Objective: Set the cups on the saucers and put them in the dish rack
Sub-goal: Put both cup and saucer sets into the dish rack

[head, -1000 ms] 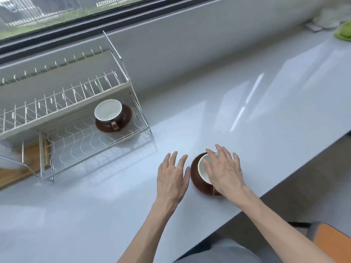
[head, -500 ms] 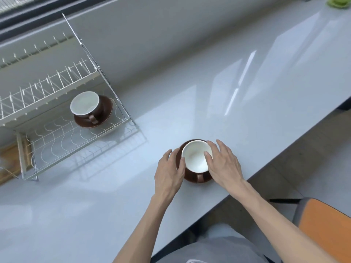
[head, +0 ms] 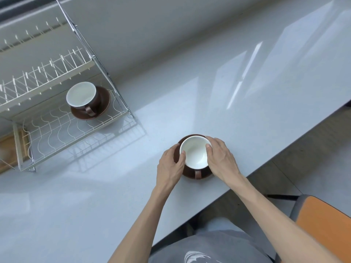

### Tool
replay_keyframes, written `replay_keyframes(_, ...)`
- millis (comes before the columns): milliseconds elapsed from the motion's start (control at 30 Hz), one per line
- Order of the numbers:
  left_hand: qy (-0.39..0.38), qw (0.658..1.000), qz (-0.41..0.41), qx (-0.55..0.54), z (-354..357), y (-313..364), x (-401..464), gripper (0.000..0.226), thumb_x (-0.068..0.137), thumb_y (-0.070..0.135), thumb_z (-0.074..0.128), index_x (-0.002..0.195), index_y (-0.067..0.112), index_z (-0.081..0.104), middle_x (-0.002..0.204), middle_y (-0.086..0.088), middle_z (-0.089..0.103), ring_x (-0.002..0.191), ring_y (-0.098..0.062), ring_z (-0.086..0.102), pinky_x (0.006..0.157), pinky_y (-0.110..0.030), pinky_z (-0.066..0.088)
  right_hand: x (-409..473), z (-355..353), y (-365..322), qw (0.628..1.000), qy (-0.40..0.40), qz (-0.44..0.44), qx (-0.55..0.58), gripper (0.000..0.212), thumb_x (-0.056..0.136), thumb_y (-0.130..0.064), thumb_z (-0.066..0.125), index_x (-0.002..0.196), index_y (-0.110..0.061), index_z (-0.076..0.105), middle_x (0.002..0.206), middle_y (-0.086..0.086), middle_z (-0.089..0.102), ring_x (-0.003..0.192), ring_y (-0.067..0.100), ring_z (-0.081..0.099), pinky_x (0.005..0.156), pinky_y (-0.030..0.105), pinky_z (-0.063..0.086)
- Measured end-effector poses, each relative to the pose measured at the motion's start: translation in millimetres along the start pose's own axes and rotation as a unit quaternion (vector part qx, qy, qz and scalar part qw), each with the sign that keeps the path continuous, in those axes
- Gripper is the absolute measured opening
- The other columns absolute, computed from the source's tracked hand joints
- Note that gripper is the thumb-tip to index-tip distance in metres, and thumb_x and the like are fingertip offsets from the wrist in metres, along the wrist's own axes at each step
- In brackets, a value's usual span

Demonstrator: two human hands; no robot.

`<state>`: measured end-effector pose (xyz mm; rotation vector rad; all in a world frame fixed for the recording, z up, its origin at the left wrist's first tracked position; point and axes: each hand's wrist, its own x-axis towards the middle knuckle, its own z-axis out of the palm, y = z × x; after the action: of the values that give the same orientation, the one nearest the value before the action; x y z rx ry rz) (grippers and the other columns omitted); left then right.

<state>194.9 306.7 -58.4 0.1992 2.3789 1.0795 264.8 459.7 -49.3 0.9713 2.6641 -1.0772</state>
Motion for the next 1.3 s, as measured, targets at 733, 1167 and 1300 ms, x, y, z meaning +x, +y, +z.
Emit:
replay_keyframes(733,0.003,0.999,-0.027,-0.037,-24.9,-3.1,-5.3,0.027,0.093,0.043,0.054,0.114,0.032,0.067,0.101,0.003,0.072,0.096,-0.022,0.067,0.087,-0.043,0.054,1.7,8.1,-18.5,0.999,-0.029,0.005,0.032,0.041,0.105,-0.029,0.027,0.142,-0.023,0.044,0.135,0.014,0.051,0.124,0.032,0.047,0.095,0.037,0.036)
replay_keyframes(1167,0.053,0.995,-0.047,-0.068,-86.9,-35.9,-22.6,0.032,0.093,0.043,0.054,0.121,0.034,0.066,0.105,0.011,0.068,0.103,-0.018,0.067,0.091,-0.044,0.055,-4.0,37.9,-78.9,0.996,-0.067,-0.064,0.000,0.042,0.105,-0.030,0.026,0.142,-0.024,0.044,0.133,0.013,0.053,0.121,0.031,0.049,0.095,0.038,0.037)
replay_keyframes(1300,0.078,0.992,-0.060,-0.083,-110.7,-54.7,-32.0,0.032,0.092,0.044,0.054,0.119,0.034,0.067,0.102,0.011,0.066,0.099,-0.022,0.068,0.091,-0.047,0.056,-8.2,54.9,-103.7,0.991,-0.089,-0.097,-0.013,0.041,0.104,-0.030,0.026,0.140,-0.024,0.046,0.130,0.012,0.055,0.119,0.031,0.049,0.095,0.039,0.039)
